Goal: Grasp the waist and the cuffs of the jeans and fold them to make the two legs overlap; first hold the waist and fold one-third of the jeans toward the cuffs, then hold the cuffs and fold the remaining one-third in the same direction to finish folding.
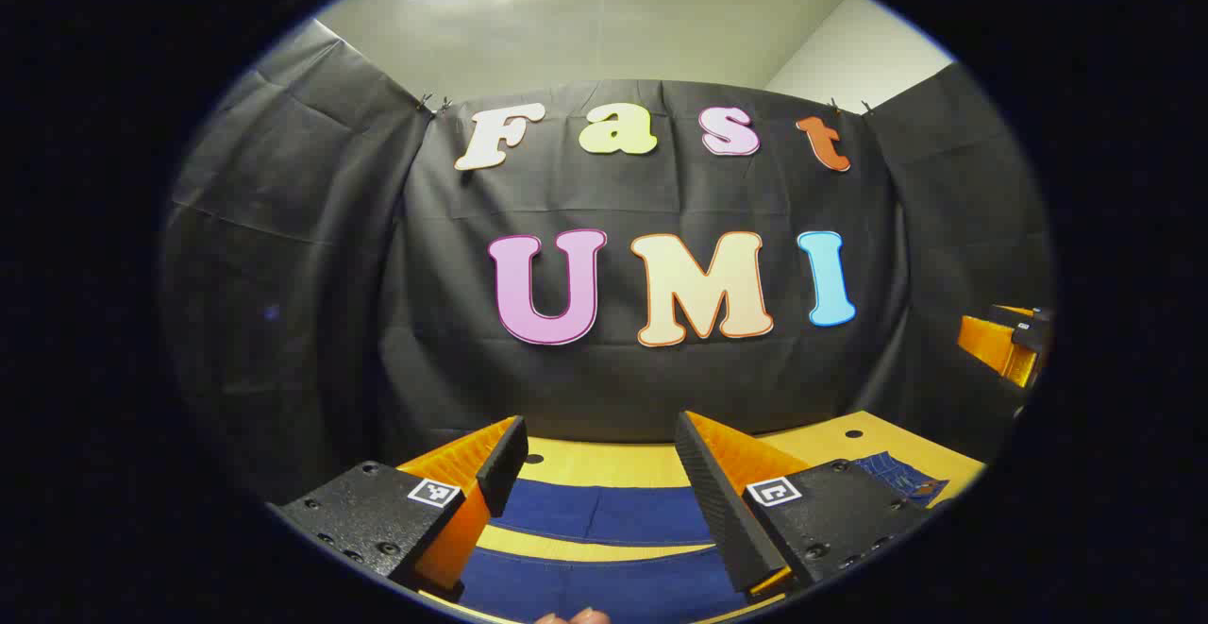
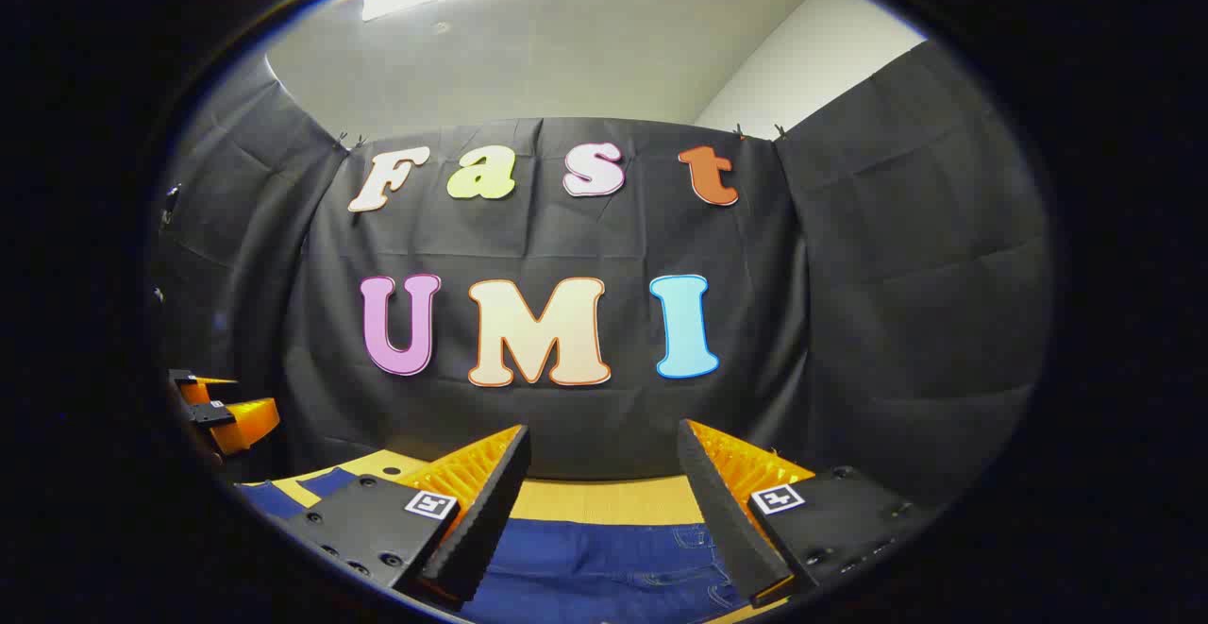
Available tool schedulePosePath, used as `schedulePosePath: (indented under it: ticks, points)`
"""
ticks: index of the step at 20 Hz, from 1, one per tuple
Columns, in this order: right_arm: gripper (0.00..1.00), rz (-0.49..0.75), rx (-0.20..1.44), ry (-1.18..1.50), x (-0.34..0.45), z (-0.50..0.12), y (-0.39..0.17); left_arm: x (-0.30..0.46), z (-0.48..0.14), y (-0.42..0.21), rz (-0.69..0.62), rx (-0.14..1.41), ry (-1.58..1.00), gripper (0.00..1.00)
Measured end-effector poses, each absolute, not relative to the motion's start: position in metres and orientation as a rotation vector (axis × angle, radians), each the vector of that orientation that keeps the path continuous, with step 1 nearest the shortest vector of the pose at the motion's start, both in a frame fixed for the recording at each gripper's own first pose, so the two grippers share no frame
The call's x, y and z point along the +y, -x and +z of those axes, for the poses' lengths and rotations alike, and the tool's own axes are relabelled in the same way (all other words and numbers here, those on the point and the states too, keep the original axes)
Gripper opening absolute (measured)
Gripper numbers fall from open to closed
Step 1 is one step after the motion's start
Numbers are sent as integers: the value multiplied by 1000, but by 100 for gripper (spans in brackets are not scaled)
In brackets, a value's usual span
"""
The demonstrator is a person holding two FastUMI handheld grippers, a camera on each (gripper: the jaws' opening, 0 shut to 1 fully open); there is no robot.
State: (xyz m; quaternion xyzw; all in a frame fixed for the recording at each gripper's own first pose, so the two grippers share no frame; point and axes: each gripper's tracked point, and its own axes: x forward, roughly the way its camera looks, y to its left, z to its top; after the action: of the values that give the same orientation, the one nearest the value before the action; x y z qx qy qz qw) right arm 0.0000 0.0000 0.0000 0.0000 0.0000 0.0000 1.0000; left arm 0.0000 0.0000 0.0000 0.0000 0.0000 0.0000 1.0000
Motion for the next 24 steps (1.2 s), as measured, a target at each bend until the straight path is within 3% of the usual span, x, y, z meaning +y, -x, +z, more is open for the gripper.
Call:
schedulePosePath:
  ticks: [21, 22, 24]
  points:
    - [97, 39, 41, -1, 15, -15, 10, 28, -48, 22, -10, 92, -63, 93]
    - [97, 38, 44, -3, 17, -17, 11, 34, -56, 26, -8, 111, -73, 100]
    - [97, 34, 54, -2, 20, -27, 15, 49, -77, 35, -18, 153, -120, 96]
